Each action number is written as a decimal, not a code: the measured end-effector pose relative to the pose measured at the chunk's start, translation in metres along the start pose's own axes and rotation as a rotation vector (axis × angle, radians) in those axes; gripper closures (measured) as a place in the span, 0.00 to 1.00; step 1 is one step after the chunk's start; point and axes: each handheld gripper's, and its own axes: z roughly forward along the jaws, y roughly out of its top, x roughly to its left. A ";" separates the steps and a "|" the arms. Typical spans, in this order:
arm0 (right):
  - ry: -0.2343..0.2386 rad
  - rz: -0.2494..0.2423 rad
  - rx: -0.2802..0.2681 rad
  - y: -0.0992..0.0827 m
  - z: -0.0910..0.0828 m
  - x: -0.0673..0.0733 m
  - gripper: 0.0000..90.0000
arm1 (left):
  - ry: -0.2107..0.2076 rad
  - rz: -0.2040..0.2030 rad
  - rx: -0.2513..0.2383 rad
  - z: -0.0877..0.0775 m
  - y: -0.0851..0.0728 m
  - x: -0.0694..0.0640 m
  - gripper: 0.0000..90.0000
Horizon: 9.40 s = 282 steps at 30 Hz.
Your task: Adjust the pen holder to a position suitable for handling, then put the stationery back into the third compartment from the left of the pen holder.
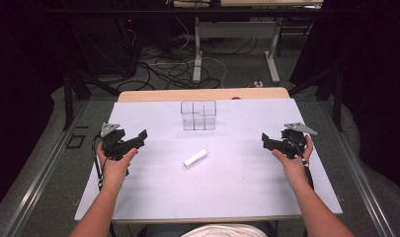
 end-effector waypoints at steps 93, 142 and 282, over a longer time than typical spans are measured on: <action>0.068 0.044 0.005 -0.007 -0.006 0.008 0.05 | 0.019 0.111 0.218 0.150 0.050 -0.093 1.00; 0.064 0.062 0.015 -0.008 -0.005 0.005 0.05 | -0.047 0.141 0.236 0.153 0.048 -0.113 0.97; 0.081 0.029 0.071 -0.014 0.004 0.009 0.07 | -0.354 0.485 0.456 0.102 -0.060 -0.137 0.63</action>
